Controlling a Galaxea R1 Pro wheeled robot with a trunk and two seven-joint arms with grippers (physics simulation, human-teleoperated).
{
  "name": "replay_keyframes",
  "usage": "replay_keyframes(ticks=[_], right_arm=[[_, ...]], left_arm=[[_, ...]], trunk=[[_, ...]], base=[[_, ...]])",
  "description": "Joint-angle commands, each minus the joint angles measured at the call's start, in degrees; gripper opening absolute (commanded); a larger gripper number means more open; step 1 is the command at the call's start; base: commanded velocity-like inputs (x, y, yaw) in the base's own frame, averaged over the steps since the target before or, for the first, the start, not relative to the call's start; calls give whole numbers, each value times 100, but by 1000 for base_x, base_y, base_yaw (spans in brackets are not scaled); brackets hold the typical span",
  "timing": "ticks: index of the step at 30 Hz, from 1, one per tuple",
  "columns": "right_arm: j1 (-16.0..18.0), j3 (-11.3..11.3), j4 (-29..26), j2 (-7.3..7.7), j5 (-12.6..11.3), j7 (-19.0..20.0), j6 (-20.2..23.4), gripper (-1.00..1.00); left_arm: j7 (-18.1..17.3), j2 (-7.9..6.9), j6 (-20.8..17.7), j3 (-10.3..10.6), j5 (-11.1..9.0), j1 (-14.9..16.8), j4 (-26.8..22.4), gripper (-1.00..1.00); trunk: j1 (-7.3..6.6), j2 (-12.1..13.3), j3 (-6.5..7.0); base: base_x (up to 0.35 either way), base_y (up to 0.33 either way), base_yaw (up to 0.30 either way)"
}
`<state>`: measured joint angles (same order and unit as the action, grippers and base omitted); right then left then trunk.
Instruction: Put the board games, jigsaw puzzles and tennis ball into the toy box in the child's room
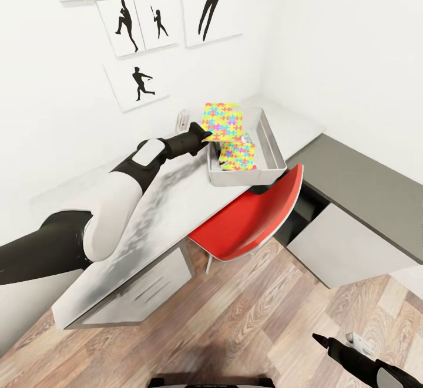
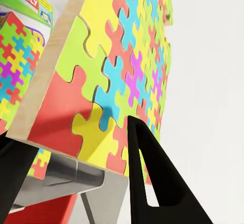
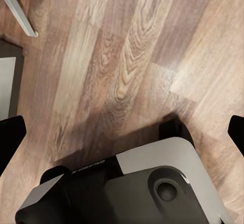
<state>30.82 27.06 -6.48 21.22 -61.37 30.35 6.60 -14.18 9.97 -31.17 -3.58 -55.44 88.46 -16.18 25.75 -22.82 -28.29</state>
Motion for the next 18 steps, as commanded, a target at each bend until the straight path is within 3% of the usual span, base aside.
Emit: replay_keyframes(ticks=[1, 7, 18], right_arm=[[3, 26, -3, 3, -53, 15, 37, 100], [3, 27, -3, -3, -44, 15, 36, 100], [3, 30, -6, -3, -42, 15, 35, 100]], left_arm=[[-2, 3, -32, -37, 4, 5, 5, -100], [-1, 3, -44, -37, 7, 5, 10, -100], [-5, 3, -60, -37, 7, 5, 17, -100]], trunk=[[3, -9, -8], [3, -9, -8], [3, -9, -8]], base=[[0, 0, 0], [0, -11, 0], [0, -179, 0]])
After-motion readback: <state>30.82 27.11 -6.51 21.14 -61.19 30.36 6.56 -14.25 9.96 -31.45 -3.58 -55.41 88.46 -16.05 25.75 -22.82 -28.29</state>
